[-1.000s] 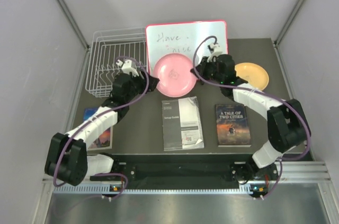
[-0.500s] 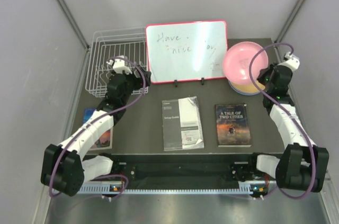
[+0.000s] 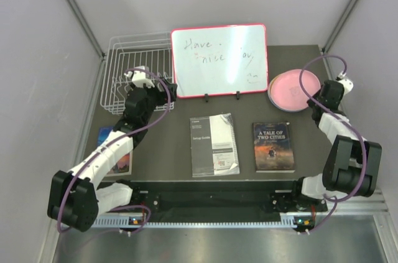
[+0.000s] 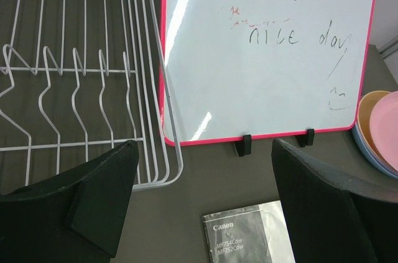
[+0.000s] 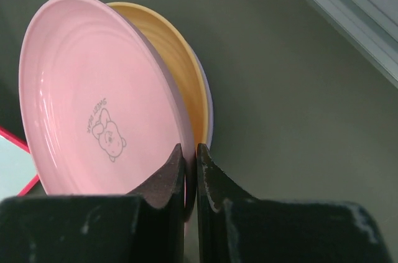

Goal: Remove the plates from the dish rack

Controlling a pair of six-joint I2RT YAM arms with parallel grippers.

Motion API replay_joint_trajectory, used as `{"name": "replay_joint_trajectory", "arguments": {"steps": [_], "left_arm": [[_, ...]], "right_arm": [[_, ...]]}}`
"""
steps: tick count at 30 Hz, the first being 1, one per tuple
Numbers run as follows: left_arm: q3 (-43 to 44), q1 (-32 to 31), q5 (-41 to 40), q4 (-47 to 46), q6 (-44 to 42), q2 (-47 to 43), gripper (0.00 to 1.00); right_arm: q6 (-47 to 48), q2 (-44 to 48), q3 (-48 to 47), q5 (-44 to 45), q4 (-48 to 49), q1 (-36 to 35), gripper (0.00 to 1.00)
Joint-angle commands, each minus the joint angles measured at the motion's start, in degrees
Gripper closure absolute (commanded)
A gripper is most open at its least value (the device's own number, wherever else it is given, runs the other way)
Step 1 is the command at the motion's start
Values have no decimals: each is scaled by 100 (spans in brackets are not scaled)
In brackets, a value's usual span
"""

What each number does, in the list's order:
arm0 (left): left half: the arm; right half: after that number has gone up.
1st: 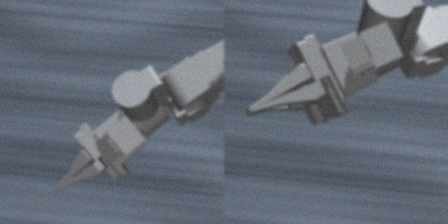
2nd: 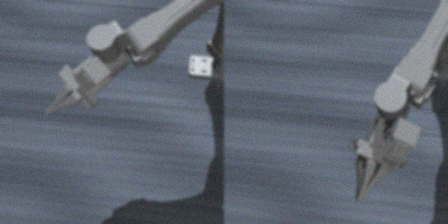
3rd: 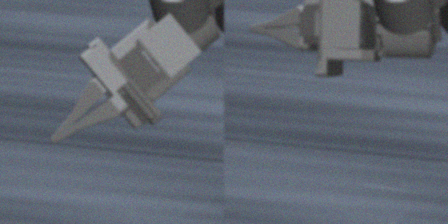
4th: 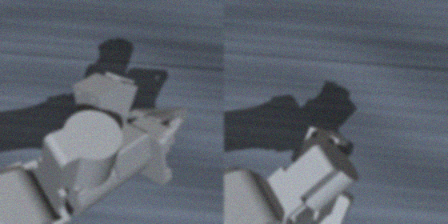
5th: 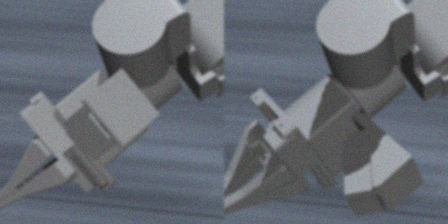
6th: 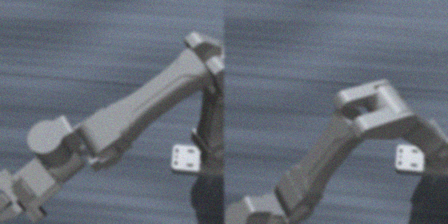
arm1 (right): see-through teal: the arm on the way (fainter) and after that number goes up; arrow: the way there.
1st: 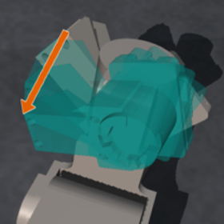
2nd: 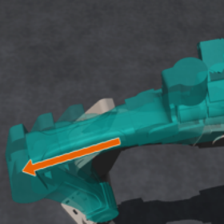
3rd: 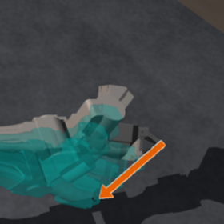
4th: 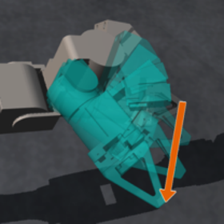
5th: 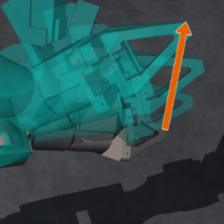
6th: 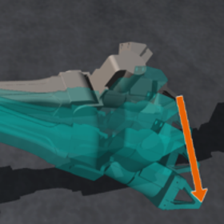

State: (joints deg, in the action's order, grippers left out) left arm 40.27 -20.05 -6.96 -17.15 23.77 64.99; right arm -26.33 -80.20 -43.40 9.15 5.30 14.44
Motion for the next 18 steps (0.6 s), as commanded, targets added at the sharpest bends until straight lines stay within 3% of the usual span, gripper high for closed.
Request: {"name": "replay_joint_trajectory", "arguments": {"steps": [1, 4, 6, 8, 12, 18], "left_arm": [[-2, -25, -60, -219, -179, -4, 9], [-2, -25, -139, -193, -276, -30, 9], [-2, -25, -183, -158, -320, -65, 8], [-2, -25, -262, -122, -364, -100, 8], [60, -25, -437, -8, -496, -92, 8], [183, -25, -798, 176, -751, -48, 8]], "right_arm": [[-66, -144, -274, -185, 524, 94, 94], [-22, -250, -336, -352, 534, 112, 82], [39, -268, -336, -457, 551, 112, 64], [84, -250, -301, -685, 630, 121, 33], [241, 74, -143, -888, 613, 103, 28], [654, 1321, 304, -1344, 673, -46, 23]]}}
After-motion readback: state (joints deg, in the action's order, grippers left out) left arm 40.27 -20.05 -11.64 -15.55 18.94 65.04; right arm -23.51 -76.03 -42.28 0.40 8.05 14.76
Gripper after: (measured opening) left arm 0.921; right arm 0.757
